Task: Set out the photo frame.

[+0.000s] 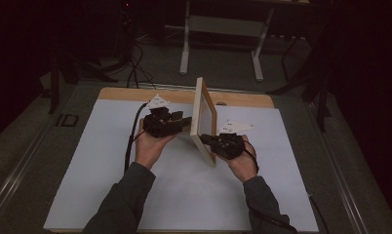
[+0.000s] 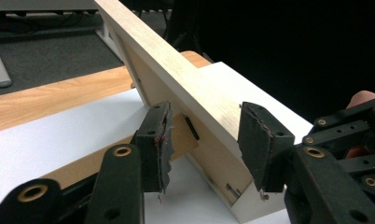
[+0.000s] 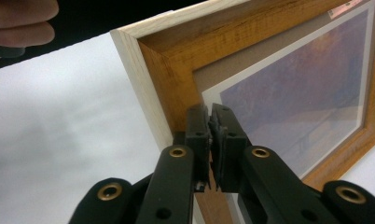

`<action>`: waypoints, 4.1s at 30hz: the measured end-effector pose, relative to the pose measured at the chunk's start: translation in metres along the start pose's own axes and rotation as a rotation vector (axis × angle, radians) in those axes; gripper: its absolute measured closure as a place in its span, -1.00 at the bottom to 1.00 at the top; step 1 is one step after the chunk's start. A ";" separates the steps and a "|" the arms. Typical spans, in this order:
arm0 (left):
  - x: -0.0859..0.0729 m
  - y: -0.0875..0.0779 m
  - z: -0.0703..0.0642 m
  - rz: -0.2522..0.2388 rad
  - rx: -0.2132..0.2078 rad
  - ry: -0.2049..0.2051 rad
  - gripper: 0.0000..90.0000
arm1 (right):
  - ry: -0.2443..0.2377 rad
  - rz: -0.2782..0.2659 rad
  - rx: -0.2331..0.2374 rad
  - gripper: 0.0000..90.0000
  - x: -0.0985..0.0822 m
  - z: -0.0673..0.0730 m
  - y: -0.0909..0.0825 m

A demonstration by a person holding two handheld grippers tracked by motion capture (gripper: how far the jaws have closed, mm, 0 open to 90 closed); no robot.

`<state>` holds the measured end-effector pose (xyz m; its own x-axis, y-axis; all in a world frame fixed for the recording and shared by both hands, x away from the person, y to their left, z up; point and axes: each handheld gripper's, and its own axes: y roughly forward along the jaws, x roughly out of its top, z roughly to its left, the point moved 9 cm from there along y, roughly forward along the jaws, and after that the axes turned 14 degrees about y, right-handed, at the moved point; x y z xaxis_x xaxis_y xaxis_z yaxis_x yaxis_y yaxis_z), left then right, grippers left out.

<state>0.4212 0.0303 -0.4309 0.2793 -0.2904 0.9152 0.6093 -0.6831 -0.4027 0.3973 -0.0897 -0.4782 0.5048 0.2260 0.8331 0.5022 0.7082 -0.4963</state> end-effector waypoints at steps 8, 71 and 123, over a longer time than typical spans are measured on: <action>0.002 0.002 -0.008 -0.005 -0.012 -0.022 0.06 | 0.007 0.004 -0.012 0.77 -0.002 -0.004 -0.001; -0.019 -0.009 0.001 0.100 -0.024 -0.036 0.58 | 0.061 -0.028 -0.076 0.68 -0.011 -0.035 -0.017; -0.069 -0.008 -0.011 0.060 -0.053 -0.040 0.59 | 0.087 -0.034 -0.231 0.43 0.005 -0.085 -0.024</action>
<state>0.3890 0.0486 -0.4902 0.3441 -0.3057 0.8878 0.5504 -0.7004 -0.4545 0.4472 -0.1624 -0.4829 0.5384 0.1390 0.8312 0.6620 0.5406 -0.5192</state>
